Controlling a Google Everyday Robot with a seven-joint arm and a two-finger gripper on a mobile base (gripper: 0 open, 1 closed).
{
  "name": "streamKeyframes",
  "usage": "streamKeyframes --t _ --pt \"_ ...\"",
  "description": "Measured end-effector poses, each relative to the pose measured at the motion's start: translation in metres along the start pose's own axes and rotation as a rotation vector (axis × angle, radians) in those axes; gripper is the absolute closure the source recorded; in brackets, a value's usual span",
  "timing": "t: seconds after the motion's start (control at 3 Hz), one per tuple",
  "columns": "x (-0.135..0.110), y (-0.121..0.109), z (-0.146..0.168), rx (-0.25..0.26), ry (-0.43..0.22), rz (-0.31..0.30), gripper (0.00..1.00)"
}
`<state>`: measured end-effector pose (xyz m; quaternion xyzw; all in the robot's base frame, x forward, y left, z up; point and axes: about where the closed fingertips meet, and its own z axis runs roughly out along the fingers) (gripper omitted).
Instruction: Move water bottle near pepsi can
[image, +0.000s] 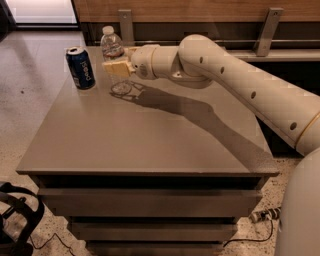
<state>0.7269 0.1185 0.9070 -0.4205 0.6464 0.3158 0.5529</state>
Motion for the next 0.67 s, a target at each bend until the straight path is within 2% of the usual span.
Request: streamKeyframes --t 0.33,0.67 --pt "-0.0003 0.0017 0.0019 -0.004 0.000 0.000 0.00" --pt "-0.0003 0.0018 0.0019 -0.004 0.000 0.000 0.00"
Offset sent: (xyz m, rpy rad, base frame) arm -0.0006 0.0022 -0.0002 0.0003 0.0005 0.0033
